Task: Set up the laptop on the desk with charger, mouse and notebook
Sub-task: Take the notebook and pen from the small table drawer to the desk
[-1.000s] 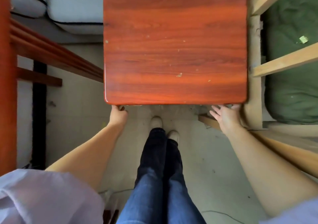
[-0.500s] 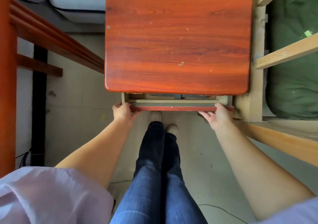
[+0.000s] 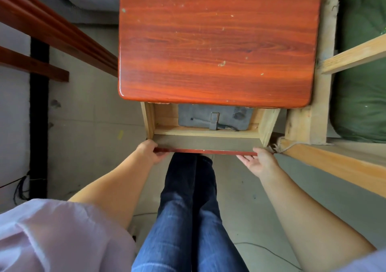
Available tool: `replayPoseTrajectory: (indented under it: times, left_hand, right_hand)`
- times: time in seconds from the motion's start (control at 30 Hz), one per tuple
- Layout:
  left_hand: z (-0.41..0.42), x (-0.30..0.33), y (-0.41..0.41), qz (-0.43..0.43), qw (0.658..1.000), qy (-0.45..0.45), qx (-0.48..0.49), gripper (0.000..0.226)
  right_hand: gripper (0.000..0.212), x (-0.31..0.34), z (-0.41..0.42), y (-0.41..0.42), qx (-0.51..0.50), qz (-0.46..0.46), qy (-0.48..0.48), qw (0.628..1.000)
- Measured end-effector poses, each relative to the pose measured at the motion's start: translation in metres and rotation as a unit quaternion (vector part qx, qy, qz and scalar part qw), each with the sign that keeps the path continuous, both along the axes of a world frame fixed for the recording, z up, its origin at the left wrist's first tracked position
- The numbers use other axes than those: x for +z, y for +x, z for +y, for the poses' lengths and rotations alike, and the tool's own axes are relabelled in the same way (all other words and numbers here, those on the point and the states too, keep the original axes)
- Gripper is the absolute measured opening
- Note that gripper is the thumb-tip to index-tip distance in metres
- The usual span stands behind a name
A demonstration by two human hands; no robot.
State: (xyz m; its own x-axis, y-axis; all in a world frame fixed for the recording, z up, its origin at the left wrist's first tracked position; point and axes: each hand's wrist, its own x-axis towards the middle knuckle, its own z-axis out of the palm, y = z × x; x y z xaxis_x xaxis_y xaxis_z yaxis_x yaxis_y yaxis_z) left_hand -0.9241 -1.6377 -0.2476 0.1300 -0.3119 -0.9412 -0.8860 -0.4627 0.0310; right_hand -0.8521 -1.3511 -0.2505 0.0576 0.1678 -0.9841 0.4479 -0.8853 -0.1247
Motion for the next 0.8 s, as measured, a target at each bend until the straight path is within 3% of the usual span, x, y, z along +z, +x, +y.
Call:
replayPoseTrajectory:
  times: [0.1, 0.17, 0.2, 0.27, 0.3, 0.33, 0.4, 0.47, 0.67, 0.73, 0.8]
  left_hand:
    - [-0.003, 0.003, 0.001, 0.01, 1.0, 0.004, -0.008, 0.034]
    - [-0.002, 0.006, 0.004, 0.007, 0.995, -0.063, -0.08, 0.036]
    - [-0.001, 0.007, 0.007, 0.002, 0.977, -0.148, -0.155, 0.037]
    - [0.007, 0.014, 0.005, 0.069, 0.879, -0.305, -0.359, 0.03]
    - [0.014, 0.017, 0.003, 0.127, 0.836, -0.32, -0.428, 0.025]
    - [0.022, 0.017, -0.002, 0.169, 0.817, -0.293, -0.467, 0.024]
    - [0.04, 0.01, -0.016, 0.19, 0.822, -0.192, -0.501, 0.036]
    - [0.056, -0.004, -0.03, 0.187, 0.828, -0.119, -0.515, 0.048]
    - [0.077, -0.046, -0.046, 0.206, 0.874, -0.114, -0.426, 0.056]
    - [0.076, -0.053, -0.045, 0.222, 0.876, -0.121, -0.41, 0.064]
    - [0.074, -0.055, -0.048, 0.225, 0.881, -0.115, -0.401, 0.069]
  right_hand:
    - [0.038, 0.007, 0.002, 0.002, 0.045, 0.014, -0.021, 0.999]
    - [0.036, 0.018, -0.001, 0.0, 0.205, -0.002, -0.042, 0.978]
    - [0.034, 0.025, -0.006, -0.004, 0.335, -0.021, -0.042, 0.941]
    - [0.028, 0.034, -0.017, -0.016, 0.567, -0.041, 0.02, 0.823]
    - [0.026, 0.035, -0.023, -0.024, 0.644, -0.026, 0.085, 0.759]
    - [0.026, 0.033, -0.029, -0.033, 0.702, 0.004, 0.163, 0.694]
    - [0.025, 0.023, -0.042, -0.049, 0.763, 0.081, 0.272, 0.58]
    - [0.03, 0.003, -0.053, -0.061, 0.803, 0.122, 0.278, 0.512]
    - [0.033, -0.045, -0.058, -0.057, 0.896, 0.086, 0.296, 0.319]
    - [0.027, -0.046, -0.054, -0.05, 0.894, 0.102, 0.318, 0.298]
    - [0.018, -0.04, -0.048, -0.044, 0.874, 0.133, 0.333, 0.328]
